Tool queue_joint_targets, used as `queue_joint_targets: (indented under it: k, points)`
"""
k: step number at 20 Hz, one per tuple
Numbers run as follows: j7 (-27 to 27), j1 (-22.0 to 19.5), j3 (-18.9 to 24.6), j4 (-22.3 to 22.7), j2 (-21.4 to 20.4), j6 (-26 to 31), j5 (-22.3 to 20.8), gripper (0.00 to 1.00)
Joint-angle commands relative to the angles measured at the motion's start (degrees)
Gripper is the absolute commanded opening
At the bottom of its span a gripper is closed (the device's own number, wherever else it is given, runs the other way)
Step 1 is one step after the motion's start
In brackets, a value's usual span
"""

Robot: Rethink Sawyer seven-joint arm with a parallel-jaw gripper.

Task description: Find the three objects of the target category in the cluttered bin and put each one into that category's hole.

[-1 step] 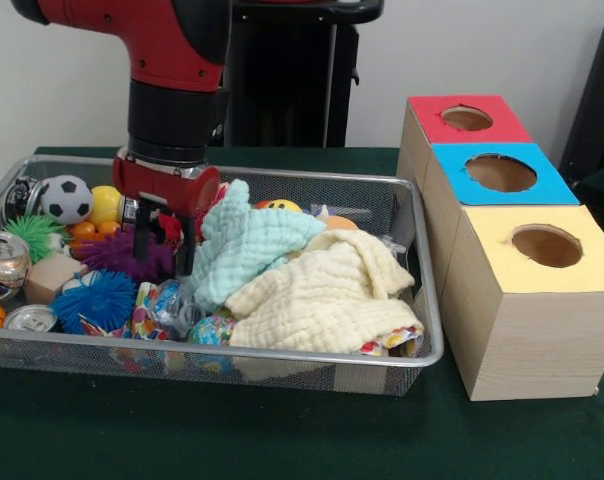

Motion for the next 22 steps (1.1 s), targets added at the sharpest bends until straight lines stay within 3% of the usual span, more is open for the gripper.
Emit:
queue_joint_targets:
  k: [1, 11, 22]
  points:
    - [-1.76, -1.04, 6.23, -0.58, 2.17, 2.18, -1.31, 1.00]
    - [-1.01, -0.61, 5.50, -1.86, 3.44, 1.04, -1.76, 1.00]
    - [-3.77, -2.48, 5.45, -6.92, 6.58, -0.43, -4.62, 1.00]
